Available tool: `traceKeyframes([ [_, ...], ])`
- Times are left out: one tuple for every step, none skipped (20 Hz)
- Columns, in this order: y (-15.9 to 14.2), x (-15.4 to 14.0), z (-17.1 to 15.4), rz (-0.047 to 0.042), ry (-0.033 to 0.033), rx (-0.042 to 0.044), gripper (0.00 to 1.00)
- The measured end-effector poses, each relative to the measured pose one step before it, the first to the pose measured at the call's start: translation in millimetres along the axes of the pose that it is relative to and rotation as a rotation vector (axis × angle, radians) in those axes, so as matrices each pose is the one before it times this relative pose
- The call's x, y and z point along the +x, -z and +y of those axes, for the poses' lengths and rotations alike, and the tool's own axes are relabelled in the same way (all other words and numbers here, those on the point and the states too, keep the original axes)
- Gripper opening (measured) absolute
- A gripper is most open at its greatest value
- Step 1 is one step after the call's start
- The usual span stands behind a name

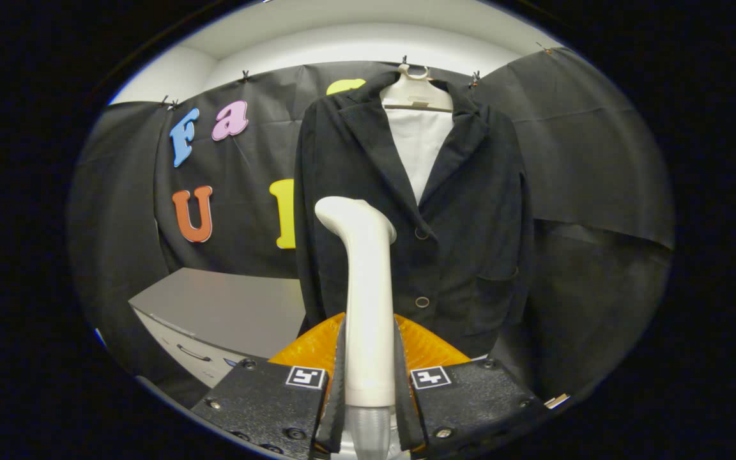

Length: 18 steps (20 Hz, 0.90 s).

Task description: Iron the clothes twice with a garment steamer, once on the left side and once on the right side.

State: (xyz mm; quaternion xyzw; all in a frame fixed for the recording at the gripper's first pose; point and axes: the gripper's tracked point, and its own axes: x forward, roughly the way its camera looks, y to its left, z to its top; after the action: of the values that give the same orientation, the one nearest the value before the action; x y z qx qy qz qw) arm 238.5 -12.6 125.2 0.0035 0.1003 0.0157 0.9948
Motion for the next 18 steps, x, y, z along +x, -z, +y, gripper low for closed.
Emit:
traceKeyframes([
  [7.59,1.98,-0.43,0.01044,0.00197,0.00152,0.35],
  [6.74,1.04,0.07,0.01067,0.00078,0.0029,0.36],
  [6.9,1.06,-1.54,0.01015,0.00106,0.00416,0.36],
  [5.5,1.0,-1.38,0.0108,0.00167,0.00358,0.36],
  [6.14,1.63,-2.2,0.01024,0.00274,0.00198,0.35],
  [4.84,1.19,-1.56,0.00852,0.003,0.00094,0.35],
  [5.92,2.22,-1.69,0.00963,0.00375,0.00072,0.35],
  [5.22,1.44,-1.24,0.01098,0.00248,0.00232,0.36],
  [5.64,0.39,-1.72,0.00986,0.00035,0.00282,0.35],
  [5.59,0.67,-1.67,0.01186,0.00102,0.00076,0.35],
  [5.95,2.46,-0.38,0.0105,0.00136,-0.0003,0.35],
  [6.1,1.33,-0.1,0.0102,-0.00005,-0.00191,0.36],
  [7.6,2.31,0.09,0.01178,-0.00096,-0.0018,0.36],
  [7.01,1.42,-0.15,0.0109,-0.00028,-0.00246,0.35],
  [5.78,1.25,-1.81,0.01153,0.00049,-0.00317,0.36],
  [5.76,0.36,-1.99,0.00991,0.00095,-0.00174,0.36],
  [3.52,3.61,0.46,0.00909,0.00069,-0.00288,0.36],
  [3.49,0.69,-0.11,0.00834,0.00056,-0.00237,0.36],
])
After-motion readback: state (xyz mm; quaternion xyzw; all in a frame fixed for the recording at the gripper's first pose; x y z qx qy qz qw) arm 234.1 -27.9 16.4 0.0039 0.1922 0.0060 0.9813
